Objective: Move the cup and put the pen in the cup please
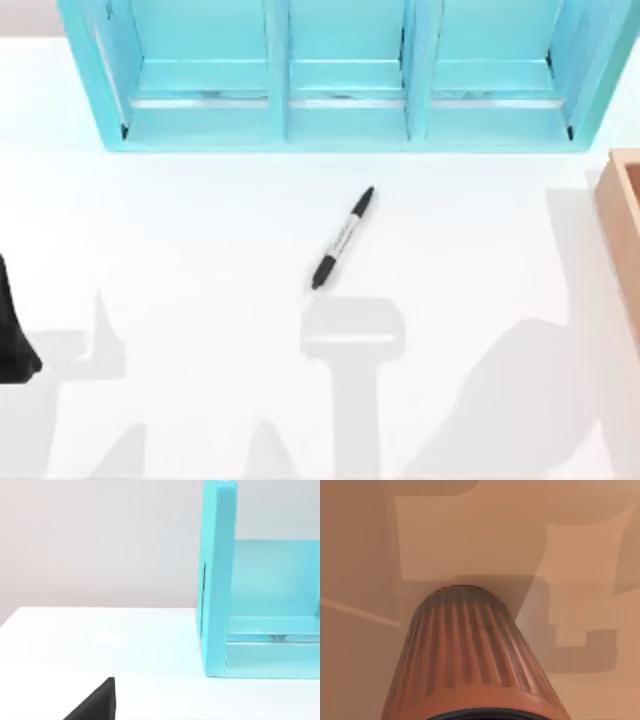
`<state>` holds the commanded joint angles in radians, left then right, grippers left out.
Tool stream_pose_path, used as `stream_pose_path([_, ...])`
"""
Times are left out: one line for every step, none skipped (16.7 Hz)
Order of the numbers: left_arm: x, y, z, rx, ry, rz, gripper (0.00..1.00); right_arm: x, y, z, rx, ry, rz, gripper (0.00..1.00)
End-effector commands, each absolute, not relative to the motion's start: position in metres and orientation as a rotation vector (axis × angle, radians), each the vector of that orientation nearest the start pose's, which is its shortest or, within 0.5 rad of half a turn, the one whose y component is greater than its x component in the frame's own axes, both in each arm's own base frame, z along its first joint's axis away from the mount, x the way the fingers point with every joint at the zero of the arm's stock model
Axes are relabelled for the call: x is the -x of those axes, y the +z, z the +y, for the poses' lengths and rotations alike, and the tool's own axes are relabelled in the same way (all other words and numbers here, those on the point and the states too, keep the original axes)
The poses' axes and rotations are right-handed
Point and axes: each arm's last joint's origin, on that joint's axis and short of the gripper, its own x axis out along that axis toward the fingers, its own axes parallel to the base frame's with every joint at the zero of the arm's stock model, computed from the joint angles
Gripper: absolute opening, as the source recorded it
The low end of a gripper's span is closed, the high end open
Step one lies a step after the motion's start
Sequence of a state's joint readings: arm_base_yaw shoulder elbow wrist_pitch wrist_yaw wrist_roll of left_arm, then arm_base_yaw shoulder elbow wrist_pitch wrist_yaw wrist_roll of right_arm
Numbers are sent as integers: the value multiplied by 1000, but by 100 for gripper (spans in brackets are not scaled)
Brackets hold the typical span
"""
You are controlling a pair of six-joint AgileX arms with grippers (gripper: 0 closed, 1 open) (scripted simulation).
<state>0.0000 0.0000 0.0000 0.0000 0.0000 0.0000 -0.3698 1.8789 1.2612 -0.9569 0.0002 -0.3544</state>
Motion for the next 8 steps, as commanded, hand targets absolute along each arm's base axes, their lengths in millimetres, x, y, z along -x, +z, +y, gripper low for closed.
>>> stream_pose_path([-106, 160, -1, 0, 0, 0, 100, -318, 159, -121, -10, -7, 1574, 17])
stream_pose_path([-106, 160, -1, 0, 0, 0, 100, -318, 159, -121, -10, -7, 1574, 10])
stream_pose_path([-106, 160, -1, 0, 0, 0, 100, -318, 159, -121, -10, -7, 1574, 2])
stream_pose_path([-106, 160, -1, 0, 0, 0, 100, -318, 159, -121, -10, -7, 1574, 0])
stream_pose_path([-106, 160, -1, 0, 0, 0, 100, -318, 159, -121, -10, -7, 1574, 0])
stream_pose_path([-106, 160, -1, 0, 0, 0, 100, -318, 159, -121, -10, -7, 1574, 0])
stream_pose_path([-106, 160, -1, 0, 0, 0, 100, -318, 159, -121, -10, -7, 1574, 0])
stream_pose_path([-106, 160, -1, 0, 0, 0, 100, -318, 159, -121, -10, -7, 1574, 0])
